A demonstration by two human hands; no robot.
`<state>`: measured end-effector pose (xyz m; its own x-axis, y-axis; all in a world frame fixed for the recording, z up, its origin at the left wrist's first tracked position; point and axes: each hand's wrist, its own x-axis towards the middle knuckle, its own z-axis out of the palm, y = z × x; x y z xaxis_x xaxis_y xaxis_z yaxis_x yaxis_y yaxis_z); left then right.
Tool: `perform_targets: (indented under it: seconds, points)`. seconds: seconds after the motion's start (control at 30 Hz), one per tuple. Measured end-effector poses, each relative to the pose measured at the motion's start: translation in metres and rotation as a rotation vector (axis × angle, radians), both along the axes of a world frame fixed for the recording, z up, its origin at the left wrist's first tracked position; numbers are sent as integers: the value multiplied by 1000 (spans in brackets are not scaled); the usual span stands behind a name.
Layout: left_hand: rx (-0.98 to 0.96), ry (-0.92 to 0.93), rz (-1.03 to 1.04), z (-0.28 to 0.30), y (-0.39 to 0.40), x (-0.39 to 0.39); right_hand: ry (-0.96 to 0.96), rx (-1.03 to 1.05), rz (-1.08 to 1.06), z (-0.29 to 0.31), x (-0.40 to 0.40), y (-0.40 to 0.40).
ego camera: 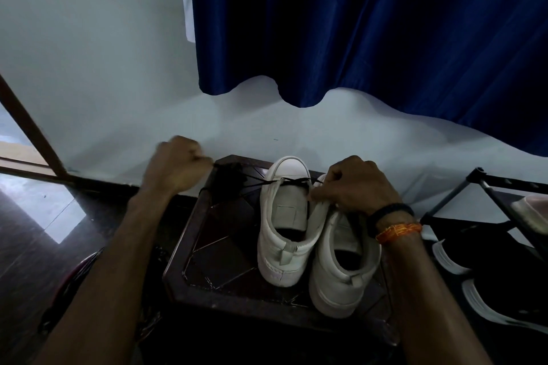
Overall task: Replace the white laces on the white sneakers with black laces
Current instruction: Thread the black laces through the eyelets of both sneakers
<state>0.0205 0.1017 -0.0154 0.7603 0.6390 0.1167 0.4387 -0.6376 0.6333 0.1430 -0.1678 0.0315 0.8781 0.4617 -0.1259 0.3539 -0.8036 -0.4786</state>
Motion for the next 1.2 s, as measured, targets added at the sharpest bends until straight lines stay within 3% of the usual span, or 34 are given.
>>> perform_targets:
  seconds: [0.07,0.13,0.27,0.43,0.5,0.53,0.57,0.6,0.67,0.73,1.0,1.2]
  points:
    - [24,-3,221,0,19,-12,12,10,8,0,0,0]
    - [23,38,306,-3,28,-17,23,18,20,1,1,0]
    - [-93,-7,61,0,12,-12,60,42,55,1,1,1]
    - [-951,-428,-428,23,-40,1,80,81,66,0,1,2]
    - [-1276,-489,-500,26,-53,6,97,102,64,0,1,1]
    - [-1334,-474,-498,26,-57,8,108,113,61,0,1,1]
    - [-1252,-427,-490,23,-60,9,118,120,58,-1,1,1]
    - [-1040,-356,-479,17,-59,11,123,124,56,-1,1,1]
    - [-422,-190,-472,1,-55,14,127,131,52,-1,1,0]
    - [-76,-88,-532,-9,-54,13,124,132,51,-2,1,1]
    - [1,-116,-619,-6,-53,12,120,135,41,-2,2,0]
    - [-110,-98,-440,3,-31,5,111,140,40,-4,2,-1]
